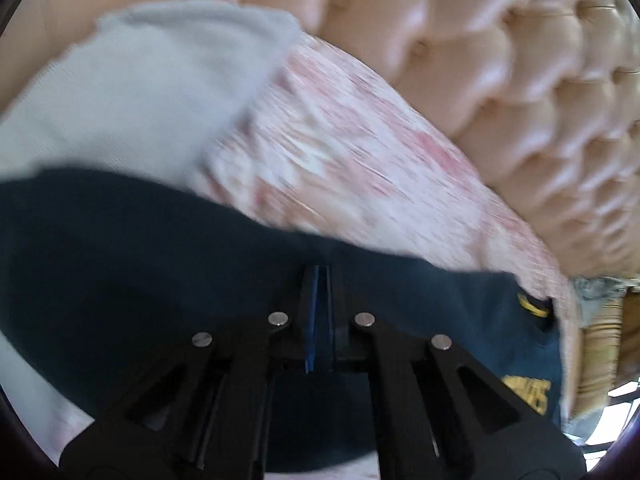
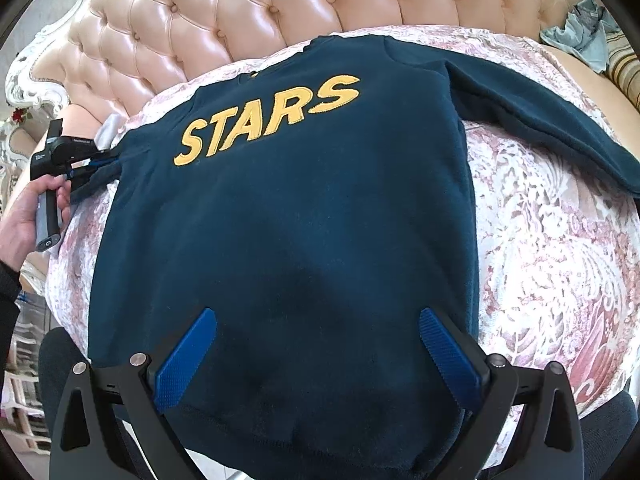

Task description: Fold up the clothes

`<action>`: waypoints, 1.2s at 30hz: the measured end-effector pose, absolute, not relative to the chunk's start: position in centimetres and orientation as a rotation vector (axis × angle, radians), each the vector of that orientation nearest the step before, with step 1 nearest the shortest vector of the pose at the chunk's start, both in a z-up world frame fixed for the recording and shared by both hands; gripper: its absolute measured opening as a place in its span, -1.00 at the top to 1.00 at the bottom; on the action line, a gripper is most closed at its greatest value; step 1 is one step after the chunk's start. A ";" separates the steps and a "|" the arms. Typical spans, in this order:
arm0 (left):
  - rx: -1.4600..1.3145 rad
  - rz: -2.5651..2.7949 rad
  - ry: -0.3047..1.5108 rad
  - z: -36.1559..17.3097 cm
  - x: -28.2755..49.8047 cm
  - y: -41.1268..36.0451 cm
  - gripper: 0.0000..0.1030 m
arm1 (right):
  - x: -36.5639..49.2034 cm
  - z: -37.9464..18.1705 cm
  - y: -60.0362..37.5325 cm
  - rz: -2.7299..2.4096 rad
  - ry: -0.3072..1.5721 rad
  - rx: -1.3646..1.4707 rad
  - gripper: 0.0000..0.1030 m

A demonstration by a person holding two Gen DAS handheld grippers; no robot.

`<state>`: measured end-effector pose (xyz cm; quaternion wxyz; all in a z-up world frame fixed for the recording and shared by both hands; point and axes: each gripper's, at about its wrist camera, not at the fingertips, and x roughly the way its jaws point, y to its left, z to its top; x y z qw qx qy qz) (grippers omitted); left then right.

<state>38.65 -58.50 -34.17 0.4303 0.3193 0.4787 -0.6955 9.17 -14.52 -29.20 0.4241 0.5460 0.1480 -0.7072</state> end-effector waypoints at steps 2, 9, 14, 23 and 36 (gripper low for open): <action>0.785 -1.736 1.270 -34.3 39.8 -58.9 0.89 | 9.3 -29.3 -14.7 -1.770 0.388 1.364 -0.99; 0.526 -2.122 1.278 -30.1 44.2 -48.7 -0.21 | 6.0 -24.5 -13.9 -1.818 0.232 1.251 -0.94; 0.219 -2.277 1.491 -30.7 51.2 -40.4 -0.21 | -2.5 -23.3 -15.0 -1.779 -0.105 1.282 -0.93; 0.109 -2.148 1.690 -35.1 53.9 -40.5 -0.21 | -11.2 -28.7 -25.2 -1.539 -0.298 1.409 -0.75; 0.055 -2.145 1.713 -35.6 54.0 -40.6 -0.21 | -11.1 -28.1 -32.1 -1.630 0.015 1.393 -0.31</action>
